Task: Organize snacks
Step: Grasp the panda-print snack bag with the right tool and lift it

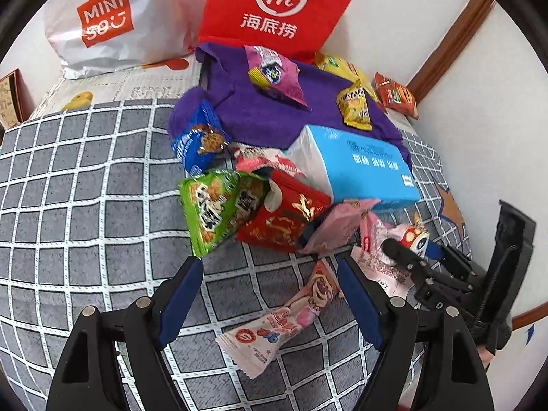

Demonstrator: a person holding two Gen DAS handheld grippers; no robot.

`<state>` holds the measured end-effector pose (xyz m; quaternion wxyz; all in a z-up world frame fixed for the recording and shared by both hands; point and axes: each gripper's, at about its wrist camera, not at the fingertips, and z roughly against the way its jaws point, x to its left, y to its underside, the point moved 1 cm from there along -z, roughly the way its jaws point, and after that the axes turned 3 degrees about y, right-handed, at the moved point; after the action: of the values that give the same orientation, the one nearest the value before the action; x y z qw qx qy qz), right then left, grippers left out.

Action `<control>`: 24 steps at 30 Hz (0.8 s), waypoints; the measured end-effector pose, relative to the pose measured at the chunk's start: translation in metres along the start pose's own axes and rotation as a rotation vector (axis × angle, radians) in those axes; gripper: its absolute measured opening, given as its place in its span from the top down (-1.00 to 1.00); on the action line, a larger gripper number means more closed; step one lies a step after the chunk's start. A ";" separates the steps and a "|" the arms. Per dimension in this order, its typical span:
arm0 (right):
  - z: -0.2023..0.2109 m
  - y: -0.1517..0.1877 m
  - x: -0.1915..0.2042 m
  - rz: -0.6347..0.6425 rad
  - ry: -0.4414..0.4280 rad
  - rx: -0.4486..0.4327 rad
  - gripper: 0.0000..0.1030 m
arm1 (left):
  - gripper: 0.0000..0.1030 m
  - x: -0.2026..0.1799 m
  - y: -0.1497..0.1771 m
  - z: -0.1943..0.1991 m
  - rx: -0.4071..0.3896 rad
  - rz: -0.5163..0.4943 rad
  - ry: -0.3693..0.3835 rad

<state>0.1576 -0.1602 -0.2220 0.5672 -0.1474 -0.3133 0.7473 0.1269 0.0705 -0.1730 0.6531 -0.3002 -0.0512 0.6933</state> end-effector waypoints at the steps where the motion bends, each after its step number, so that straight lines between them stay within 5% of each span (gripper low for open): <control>1: 0.002 0.000 -0.001 -0.001 0.001 -0.004 -0.05 | -0.55 -0.002 0.001 -0.001 0.003 -0.006 0.001; 24: 0.057 0.018 -0.053 -0.110 0.075 -0.101 0.01 | -0.52 -0.020 0.035 -0.036 0.119 -0.038 0.123</control>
<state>0.1276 -0.2296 -0.1971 0.6105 -0.1863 -0.3370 0.6922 0.1130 0.0357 -0.2114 0.6848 -0.3021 0.0245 0.6627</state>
